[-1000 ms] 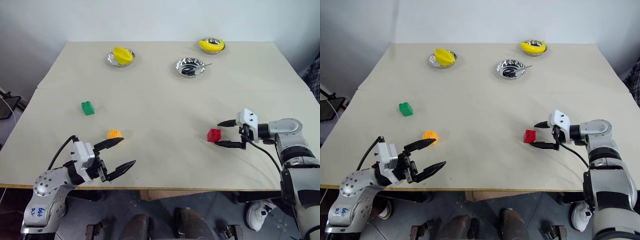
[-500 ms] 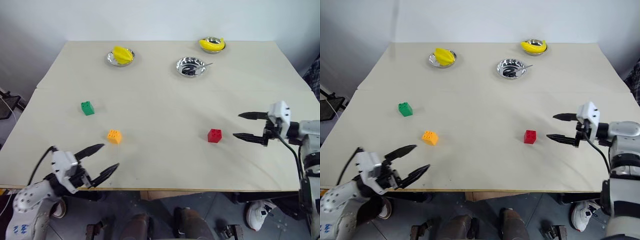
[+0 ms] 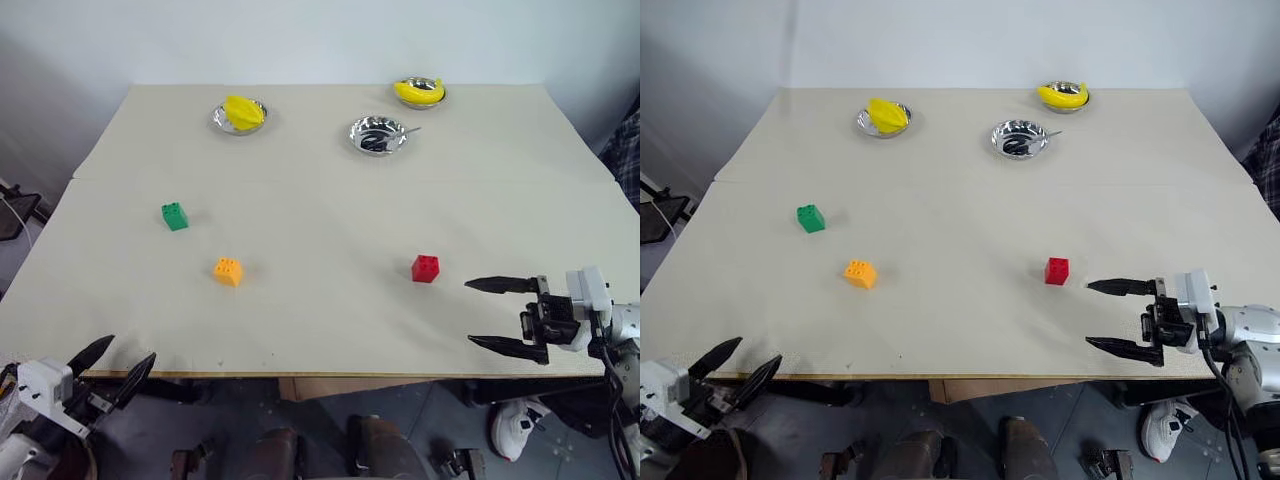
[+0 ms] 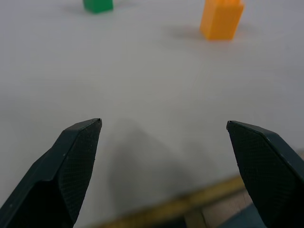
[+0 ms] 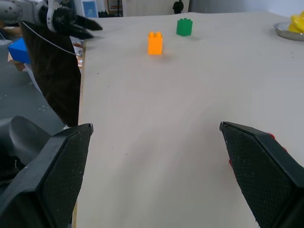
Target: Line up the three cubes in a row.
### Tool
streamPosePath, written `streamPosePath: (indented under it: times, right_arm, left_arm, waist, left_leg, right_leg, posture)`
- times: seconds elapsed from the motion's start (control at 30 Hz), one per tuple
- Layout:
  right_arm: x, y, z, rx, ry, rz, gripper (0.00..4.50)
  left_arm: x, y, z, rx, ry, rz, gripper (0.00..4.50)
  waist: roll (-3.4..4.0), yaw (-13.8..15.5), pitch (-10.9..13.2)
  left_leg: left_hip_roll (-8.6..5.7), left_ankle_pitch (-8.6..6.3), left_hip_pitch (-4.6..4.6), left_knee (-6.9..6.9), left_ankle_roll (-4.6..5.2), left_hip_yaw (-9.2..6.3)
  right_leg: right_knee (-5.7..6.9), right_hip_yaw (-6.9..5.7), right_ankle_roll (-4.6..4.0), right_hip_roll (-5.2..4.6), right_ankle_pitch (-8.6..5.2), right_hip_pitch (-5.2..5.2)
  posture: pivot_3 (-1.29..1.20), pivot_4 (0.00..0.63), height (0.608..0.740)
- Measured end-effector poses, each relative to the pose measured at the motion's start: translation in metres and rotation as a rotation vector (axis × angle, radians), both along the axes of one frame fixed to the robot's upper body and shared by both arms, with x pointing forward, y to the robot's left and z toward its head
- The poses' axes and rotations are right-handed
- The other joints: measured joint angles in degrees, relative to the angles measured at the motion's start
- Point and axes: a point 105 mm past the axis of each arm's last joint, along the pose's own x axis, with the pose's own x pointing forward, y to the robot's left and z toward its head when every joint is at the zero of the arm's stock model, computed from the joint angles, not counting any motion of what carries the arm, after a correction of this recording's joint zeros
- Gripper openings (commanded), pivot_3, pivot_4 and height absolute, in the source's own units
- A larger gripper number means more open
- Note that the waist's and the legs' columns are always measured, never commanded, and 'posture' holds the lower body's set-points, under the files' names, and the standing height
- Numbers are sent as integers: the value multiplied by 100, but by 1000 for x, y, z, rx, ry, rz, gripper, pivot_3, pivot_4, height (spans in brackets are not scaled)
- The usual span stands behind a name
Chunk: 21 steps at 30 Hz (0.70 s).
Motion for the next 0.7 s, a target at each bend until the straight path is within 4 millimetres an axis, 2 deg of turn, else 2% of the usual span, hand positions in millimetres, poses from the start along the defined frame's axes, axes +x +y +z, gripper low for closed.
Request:
streamPosePath:
  times: [0.13, 0.3, 0.43, 0.47, 0.57, 0.63, 0.7]
  right_arm:
    - [6, 3, 3, 15, -15, 3, 4489]
    - [10, 5, -3, 17, 1, -3, 4489]
    - [13, 12, -9, 33, 15, 12, 4489]
    - [13, 14, -10, 36, 15, 17, 4489]
    - [16, 19, -8, 34, 7, 34, 4489]
    - [17, 21, -8, 36, 9, 41, 4489]
    - [17, 23, -9, 43, 19, 47, 4489]
  left_arm:
    - [7, -1, 8, 9, -33, -5, 4500]
    - [38, 0, 28, -30, -88, 90, 4500]
    - [105, -12, 67, -143, -152, 218, 4500]
    - [124, -20, 79, -167, -159, 237, 4500]
    - [165, -40, 106, -172, -157, 256, 4500]
    - [184, -46, 110, -170, -111, 289, 4500]
    - [199, -43, 107, -180, -58, 347, 4500]
  waist:
    - [-2, 59, 2]
    - [-3, 124, 2]
    - [-11, 215, 1]
    - [-12, 226, 1]
    - [-16, 201, -2]
    - [-15, 139, -3]
    - [-16, 98, -2]
  left_leg:
    - [0, -4, -2, -1, -6, -3]
    - [0, 7, -3, 0, -36, -4]
    - [-3, 18, -7, 11, -43, -12]
    - [-6, 20, -6, 12, -44, -10]
    - [-10, 21, -7, 12, -52, -9]
    - [-5, 23, -9, 10, -58, -11]
    - [-2, 22, -16, 8, -63, -10]
  right_leg:
    - [4, -4, 1, -1, 1, -7]
    - [7, -7, 8, -1, 4, -10]
    - [19, -9, 14, 0, 8, -8]
    - [25, -7, 17, 0, 9, -9]
    - [41, -7, 31, 2, 17, -21]
    - [50, -11, 31, 12, 17, -24]
    - [49, -12, 31, 19, 17, -35]
  posture:
    - [0, 150, 740]
    - [0, 150, 740]
    - [0, 150, 740]
    - [0, 150, 740]
    - [0, 150, 740]
    - [0, 150, 740]
    - [0, 150, 740]
